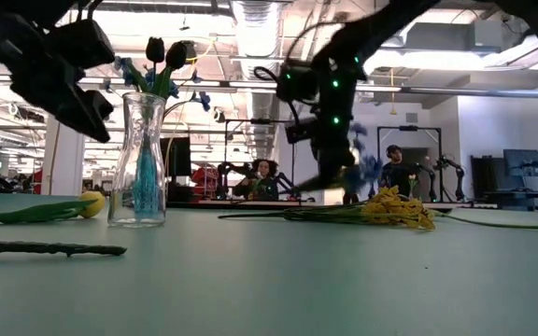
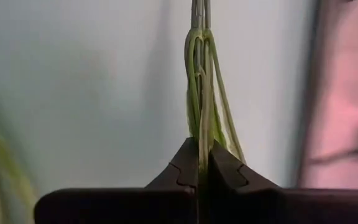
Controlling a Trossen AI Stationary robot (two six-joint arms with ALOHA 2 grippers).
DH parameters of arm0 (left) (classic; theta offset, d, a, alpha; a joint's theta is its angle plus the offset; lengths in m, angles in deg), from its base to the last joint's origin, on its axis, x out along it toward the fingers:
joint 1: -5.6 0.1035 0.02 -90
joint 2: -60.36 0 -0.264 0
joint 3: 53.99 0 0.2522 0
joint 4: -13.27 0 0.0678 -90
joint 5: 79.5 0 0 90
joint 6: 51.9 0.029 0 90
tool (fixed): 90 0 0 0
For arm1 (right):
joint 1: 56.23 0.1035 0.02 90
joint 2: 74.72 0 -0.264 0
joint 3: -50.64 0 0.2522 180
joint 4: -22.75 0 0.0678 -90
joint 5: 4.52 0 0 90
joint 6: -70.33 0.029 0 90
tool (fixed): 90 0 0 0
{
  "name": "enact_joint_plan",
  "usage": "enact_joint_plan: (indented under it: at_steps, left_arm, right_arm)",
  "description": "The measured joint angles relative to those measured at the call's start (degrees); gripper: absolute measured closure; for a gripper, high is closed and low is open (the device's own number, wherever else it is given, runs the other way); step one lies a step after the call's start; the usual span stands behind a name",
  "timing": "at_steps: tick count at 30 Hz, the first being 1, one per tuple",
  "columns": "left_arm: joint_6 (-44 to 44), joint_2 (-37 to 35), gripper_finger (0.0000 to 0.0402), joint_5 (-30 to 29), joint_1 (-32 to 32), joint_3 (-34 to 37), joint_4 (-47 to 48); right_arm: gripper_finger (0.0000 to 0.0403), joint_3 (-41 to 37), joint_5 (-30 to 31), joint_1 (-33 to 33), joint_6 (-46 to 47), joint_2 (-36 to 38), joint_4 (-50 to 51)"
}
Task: Sort flowers into vase by color
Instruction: Put the blue flowers into the blue vase
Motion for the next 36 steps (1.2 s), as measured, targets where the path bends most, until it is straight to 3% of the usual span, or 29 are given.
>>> enact_joint_plan:
  at_steps: [7,16,25,31,36]
  left_arm:
    - [3.7,-0.1,0.0254,-4.3,0.0,-7.0,2.1]
    - [11.0,0.3,0.0254,-10.0,0.0,-13.1,-0.6]
    - [5.6,0.6,0.0254,-11.4,0.7,-13.4,-5.0]
    - [0.1,1.2,0.0254,-11.1,3.7,-13.4,-5.4]
    - [-2.8,1.2,0.0254,-8.1,6.1,-13.4,-5.4]
  right_arm:
    - [0.0369,4.8,21.6,9.6,-6.0,0.0,3.7]
    - [0.0368,9.4,37.8,20.5,-15.8,0.0,-0.5]
    - [0.0368,10.6,37.7,27.4,-30.2,0.1,-16.1]
    - [0.0368,10.6,30.1,30.5,-40.3,0.1,-28.4]
    - [0.0368,10.6,26.9,31.4,-45.6,0.1,-32.5]
